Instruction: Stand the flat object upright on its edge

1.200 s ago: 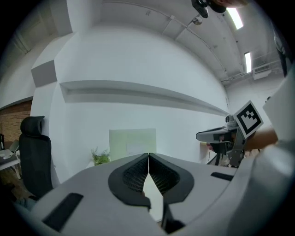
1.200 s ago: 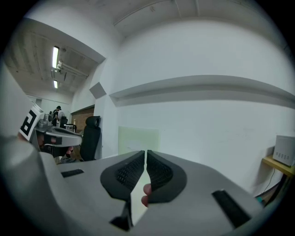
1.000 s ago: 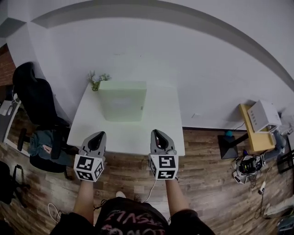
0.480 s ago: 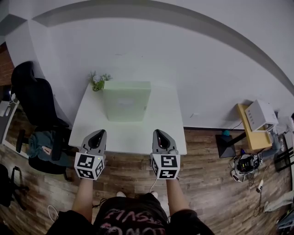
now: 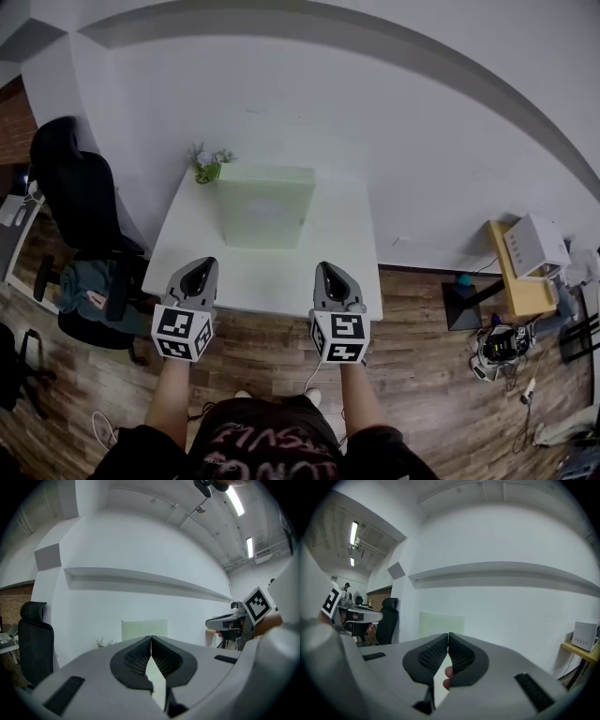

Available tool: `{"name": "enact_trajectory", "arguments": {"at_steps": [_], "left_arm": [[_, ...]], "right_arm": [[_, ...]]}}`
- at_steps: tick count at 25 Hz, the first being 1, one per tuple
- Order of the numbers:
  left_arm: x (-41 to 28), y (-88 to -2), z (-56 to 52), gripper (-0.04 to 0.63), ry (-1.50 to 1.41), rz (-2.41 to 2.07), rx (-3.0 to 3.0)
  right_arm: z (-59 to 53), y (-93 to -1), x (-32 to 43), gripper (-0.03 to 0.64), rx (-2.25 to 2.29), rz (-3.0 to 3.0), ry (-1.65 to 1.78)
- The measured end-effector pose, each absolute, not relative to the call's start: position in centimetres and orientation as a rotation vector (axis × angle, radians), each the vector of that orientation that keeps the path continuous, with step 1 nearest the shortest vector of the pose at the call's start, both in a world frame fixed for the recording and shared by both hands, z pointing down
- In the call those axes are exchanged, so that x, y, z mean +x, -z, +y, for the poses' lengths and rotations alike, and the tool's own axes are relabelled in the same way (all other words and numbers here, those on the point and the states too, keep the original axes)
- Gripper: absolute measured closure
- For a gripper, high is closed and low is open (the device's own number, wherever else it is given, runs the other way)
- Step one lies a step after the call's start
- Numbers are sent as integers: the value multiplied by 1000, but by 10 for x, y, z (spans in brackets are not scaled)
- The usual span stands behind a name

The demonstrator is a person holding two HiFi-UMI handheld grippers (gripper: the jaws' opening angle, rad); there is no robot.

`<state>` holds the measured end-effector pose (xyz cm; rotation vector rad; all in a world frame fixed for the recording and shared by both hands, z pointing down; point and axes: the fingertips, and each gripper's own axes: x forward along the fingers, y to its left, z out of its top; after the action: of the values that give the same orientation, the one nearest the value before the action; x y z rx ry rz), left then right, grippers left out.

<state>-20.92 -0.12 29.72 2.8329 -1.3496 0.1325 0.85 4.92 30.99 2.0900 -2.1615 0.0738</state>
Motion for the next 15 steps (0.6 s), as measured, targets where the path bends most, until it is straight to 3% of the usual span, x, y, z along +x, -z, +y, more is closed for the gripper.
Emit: {"name": "enact_trajectory", "arguments": {"at_steps": [15], "left_arm": [[-225,-295,-7,580,-112,-1382,2813]], "right_arm": [[42,-314,-1,592,2095,-2171,-79]]}}
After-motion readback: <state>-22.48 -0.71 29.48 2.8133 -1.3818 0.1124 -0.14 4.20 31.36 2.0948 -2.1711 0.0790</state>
